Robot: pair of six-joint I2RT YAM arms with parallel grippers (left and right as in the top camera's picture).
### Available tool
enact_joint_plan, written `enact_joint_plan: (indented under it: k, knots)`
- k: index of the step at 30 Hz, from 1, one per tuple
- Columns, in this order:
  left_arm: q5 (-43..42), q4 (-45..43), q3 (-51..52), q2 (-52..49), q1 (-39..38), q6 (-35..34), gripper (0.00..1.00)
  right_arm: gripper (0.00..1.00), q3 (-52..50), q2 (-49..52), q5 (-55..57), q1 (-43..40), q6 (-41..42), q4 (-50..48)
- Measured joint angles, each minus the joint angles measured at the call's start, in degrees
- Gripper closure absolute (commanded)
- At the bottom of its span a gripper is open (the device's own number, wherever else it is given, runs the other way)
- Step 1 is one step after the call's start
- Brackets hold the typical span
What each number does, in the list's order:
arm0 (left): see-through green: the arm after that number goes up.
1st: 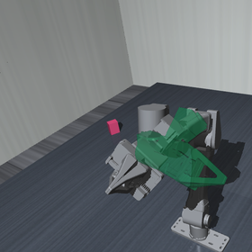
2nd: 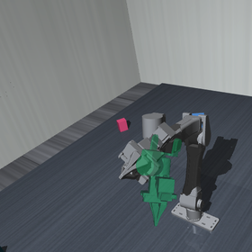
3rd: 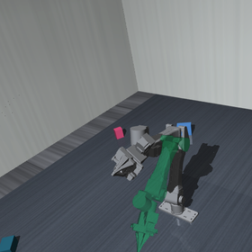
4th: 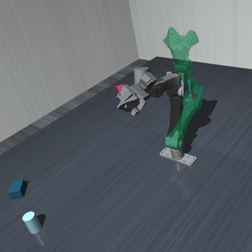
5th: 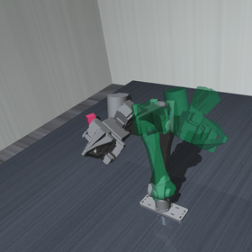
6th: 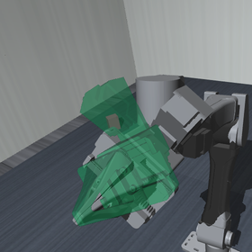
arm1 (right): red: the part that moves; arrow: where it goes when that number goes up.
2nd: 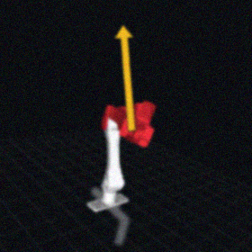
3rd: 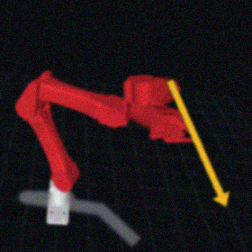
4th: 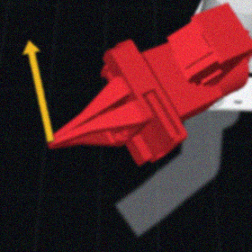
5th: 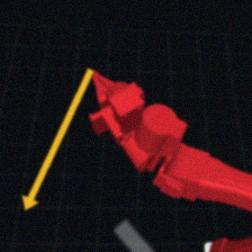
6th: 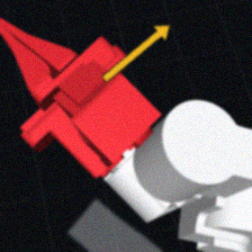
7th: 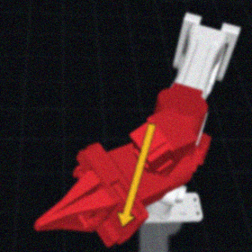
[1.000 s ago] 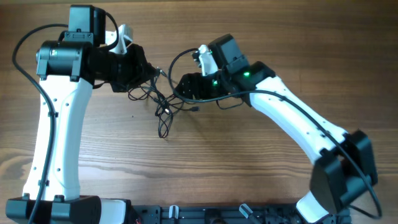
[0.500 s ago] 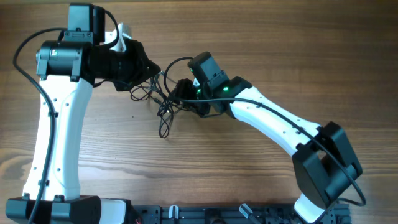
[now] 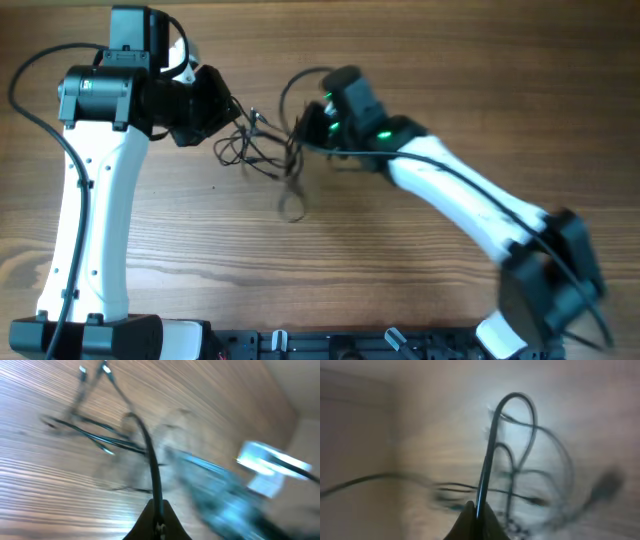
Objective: Untangle cables
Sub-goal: 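Pull the cables rightward with the right gripper, stretching them out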
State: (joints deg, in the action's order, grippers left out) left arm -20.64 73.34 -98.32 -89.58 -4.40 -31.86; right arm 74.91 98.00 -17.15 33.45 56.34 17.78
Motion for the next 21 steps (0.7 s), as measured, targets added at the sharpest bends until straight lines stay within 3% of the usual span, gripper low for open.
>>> enact_joint_plan:
  k: [4,7,13,21]
  knots:
    - [5.42,-0.26,0.0,-1.18,-0.02,0.92,0.96,0.96,0.09,-19.8,-5.79,-11.65,-2.67,-2.16]
    - [2.38,-2.29,0.0,-1.38,0.07,3.72,0.96,0.96,0.09,-28.39,-7.48,-18.84,-4.74,-1.29]
    - [-0.68,-2.49,-0.11,-1.38,6.93,4.35,0.96,0.96,0.07,-33.9,-2.4,-29.09,-12.85,10.32]
    - [0.76,-3.63,-0.11,-1.38,14.29,2.58,0.96,0.96,0.07,-34.05,18.67,-30.29,-19.43,16.63]
